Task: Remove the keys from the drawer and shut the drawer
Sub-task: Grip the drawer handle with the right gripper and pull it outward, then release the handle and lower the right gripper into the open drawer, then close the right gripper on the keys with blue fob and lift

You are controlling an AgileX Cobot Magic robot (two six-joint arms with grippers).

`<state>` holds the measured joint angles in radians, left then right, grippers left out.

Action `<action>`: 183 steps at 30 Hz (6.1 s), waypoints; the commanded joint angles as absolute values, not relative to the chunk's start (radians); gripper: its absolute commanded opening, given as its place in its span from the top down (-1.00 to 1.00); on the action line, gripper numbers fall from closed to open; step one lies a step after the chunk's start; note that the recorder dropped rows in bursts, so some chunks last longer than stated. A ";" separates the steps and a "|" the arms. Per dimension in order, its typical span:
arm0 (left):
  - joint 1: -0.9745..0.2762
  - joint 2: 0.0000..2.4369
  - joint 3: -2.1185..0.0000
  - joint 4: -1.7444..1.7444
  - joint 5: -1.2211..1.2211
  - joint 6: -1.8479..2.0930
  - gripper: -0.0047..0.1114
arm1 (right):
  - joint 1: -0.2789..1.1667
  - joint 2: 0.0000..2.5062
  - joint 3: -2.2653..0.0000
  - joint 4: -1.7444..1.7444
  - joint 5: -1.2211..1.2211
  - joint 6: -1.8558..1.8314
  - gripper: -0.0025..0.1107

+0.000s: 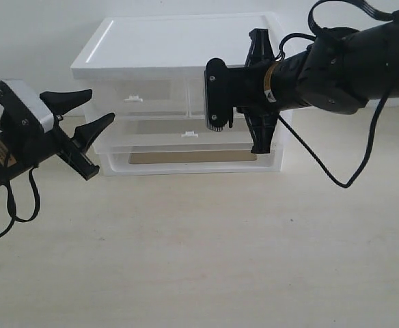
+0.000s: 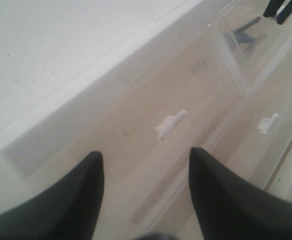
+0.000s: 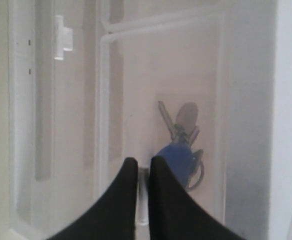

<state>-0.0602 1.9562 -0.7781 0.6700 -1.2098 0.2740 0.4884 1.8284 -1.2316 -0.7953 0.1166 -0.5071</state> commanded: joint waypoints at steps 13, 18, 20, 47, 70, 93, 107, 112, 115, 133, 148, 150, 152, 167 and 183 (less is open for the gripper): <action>-0.072 1.959 -0.783 0.663 -1.221 0.262 0.08 | 0.548 1.738 -1.067 -0.770 0.252 -0.347 0.96; -0.105 1.961 -0.792 0.670 -1.221 0.255 0.42 | 0.579 1.735 -1.067 -0.770 0.245 -0.312 0.96; -0.105 1.961 -0.796 0.645 -1.221 0.255 0.77 | 0.579 1.735 -1.067 -0.772 0.249 -0.312 0.96; -0.174 2.037 -1.001 0.542 -0.937 0.091 0.84 | 0.640 1.623 -0.998 -0.715 0.257 -0.279 0.96; -0.174 2.037 -1.001 0.555 -0.896 0.097 0.84 | 0.638 1.510 -1.240 -0.573 0.579 -0.189 0.19; -0.174 2.037 -1.001 0.565 -0.892 0.097 0.84 | 0.588 1.860 -1.686 -0.172 0.930 -0.718 0.03; -0.174 2.037 -1.001 0.565 -0.894 0.104 0.84 | 0.588 1.887 -1.686 -0.132 0.979 -0.832 0.96; -0.174 2.037 -1.001 0.565 -0.896 0.104 0.84 | 0.588 1.856 -1.686 -0.039 1.061 -0.896 0.96; -0.174 2.037 -1.001 0.565 -0.896 0.104 0.84 | 0.588 1.829 -1.686 -0.012 1.058 -0.880 0.96; -0.174 2.037 -1.001 0.565 -0.889 0.104 0.84 | 0.588 1.848 -1.686 0.031 1.095 -0.838 0.21; -0.174 2.037 -1.001 0.565 -0.889 0.104 0.84 | 0.590 1.723 -1.688 0.088 1.037 -0.834 0.07; -0.174 2.037 -1.001 0.569 -0.889 0.104 0.84 | 0.590 1.705 -1.688 0.080 0.985 -0.790 0.08; -0.174 2.037 -1.001 0.569 -0.889 0.104 0.84 | 0.588 1.698 -1.688 0.012 0.928 -0.704 0.08; -0.174 2.037 -1.001 0.587 -0.890 0.101 0.84 | 0.460 1.969 -1.866 0.186 1.110 -0.739 0.11; -0.174 2.037 -1.001 0.587 -0.890 0.093 0.84 | 0.462 2.045 -1.866 0.012 1.121 -0.686 0.10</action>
<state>-0.1853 2.0218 -0.9953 0.6536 -1.0175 0.0986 0.4634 2.0327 -1.8619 0.0402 1.1359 -0.6908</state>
